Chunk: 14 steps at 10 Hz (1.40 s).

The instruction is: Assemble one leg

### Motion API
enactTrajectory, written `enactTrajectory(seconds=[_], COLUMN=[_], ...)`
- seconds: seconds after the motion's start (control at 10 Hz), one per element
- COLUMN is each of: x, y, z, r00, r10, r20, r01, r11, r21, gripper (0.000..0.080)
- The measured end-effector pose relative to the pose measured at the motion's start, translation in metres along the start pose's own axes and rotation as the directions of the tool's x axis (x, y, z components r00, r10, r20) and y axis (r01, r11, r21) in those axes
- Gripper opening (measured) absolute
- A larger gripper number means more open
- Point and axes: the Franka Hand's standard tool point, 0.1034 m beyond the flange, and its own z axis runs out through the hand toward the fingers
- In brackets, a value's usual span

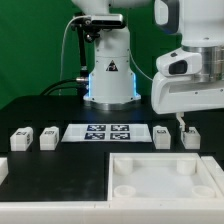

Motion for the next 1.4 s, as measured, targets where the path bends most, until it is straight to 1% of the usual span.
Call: enactTrajectory(seconds=[0.1,0.2,0.3,0.4,0.5,0.6,0.7,0.8,1.0,1.2,1.3,1.4], x=[-0.007,-0.014,-0.011,-0.019,-0.019,-0.018,-0.020,-0.016,-0.017,-0.030,-0.038,-0.046], y=[0.003,0.008,0.009,0.010,0.009,0.006,0.006,0.005,0.005,0.003,0.002,0.001], z=[0.002,0.007,0.012,0.011,0.011,0.013,0.016,0.019,0.019,0.032,0.040,0.046], r00=[0.994,0.957,0.925,0.857,0.798,0.732,0.681,0.685,0.684,0.684,0.684,0.672], r10=[0.005,0.043,0.055,0.079,0.096,0.088,0.083,0.083,0.082,0.082,0.090,0.111], r20=[0.109,0.288,0.376,0.509,0.595,0.676,0.728,0.724,0.725,0.725,0.724,0.732], r01=[-0.004,-0.039,-0.050,-0.068,-0.081,-0.069,-0.062,-0.064,-0.062,-0.058,-0.064,-0.084], r11=[1.000,0.999,0.998,0.997,0.995,0.996,0.997,0.997,0.997,0.997,0.996,0.994], r21=[-0.010,-0.018,-0.024,-0.040,-0.052,-0.055,-0.056,-0.054,-0.054,-0.058,-0.063,-0.073], gripper=[0.0649,0.0649,0.0649,0.0649,0.0649,0.0649,0.0649,0.0649,0.0649,0.0649,0.0649,0.0649])
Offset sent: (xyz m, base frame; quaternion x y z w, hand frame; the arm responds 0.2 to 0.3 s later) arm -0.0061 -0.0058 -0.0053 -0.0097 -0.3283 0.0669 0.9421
